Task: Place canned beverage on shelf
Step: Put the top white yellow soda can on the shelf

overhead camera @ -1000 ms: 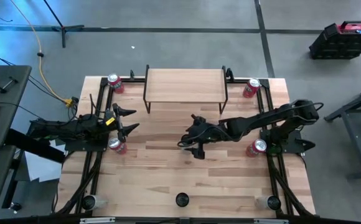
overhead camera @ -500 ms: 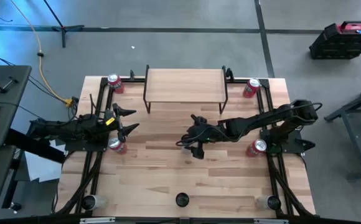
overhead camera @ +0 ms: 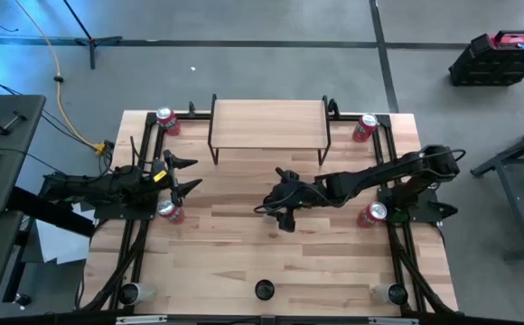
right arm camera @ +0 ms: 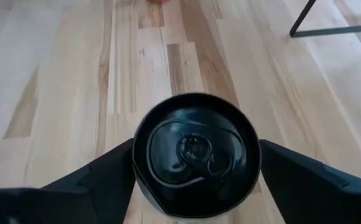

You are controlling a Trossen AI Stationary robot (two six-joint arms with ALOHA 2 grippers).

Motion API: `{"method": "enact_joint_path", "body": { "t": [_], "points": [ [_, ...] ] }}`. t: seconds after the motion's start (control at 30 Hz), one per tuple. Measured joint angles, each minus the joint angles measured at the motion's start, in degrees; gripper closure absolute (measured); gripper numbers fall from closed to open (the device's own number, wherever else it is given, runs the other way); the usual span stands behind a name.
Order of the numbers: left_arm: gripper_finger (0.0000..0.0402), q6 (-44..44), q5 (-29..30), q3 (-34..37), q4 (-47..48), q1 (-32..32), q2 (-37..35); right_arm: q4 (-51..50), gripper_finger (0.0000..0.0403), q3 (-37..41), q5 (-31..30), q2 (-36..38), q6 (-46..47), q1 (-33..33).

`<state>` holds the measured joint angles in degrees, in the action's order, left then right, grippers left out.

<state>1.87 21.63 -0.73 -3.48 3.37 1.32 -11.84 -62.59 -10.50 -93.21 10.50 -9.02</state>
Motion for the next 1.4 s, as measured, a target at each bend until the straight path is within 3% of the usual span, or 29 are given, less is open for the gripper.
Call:
{"method": "enact_joint_path", "body": {
  "t": [0.3, 0.5, 0.77, 0.97, 1.23, 1.4],
  "points": [
    [0.0088, 0.01, 0.00, 0.00, 0.01, 0.00, 0.00, 0.82, 0.0144, 0.00, 0.27, -0.07, -0.22, 0.00],
    [0.0088, 0.00, 0.00, 0.00, 0.01, 0.00, 0.01, 0.83, 0.0153, 0.00, 0.69, -0.07, -0.31, 0.02],
    [0.0088, 0.00, 0.00, 0.00, -0.01, 0.00, 0.00, 1.52, 0.0153, -0.18, 7.78, 2.70, -1.52, 1.53],
    [0.0088, 0.00, 0.00, 0.00, -0.01, 0.01, 0.01, -2.47, 0.0153, -5.01, 8.63, 5.97, -7.17, 3.54],
    [0.0088, 0.00, 0.00, 0.00, 0.01, 0.00, 0.02, -10.67, 0.0153, -16.98, 8.89, 6.60, -19.37, 8.89],
    [0.0088, 0.00, 0.00, 0.00, 0.01, 0.01, 0.00, -15.04, 0.0153, -25.26, 15.08, 6.63, -23.22, 14.54]
  ]
}}
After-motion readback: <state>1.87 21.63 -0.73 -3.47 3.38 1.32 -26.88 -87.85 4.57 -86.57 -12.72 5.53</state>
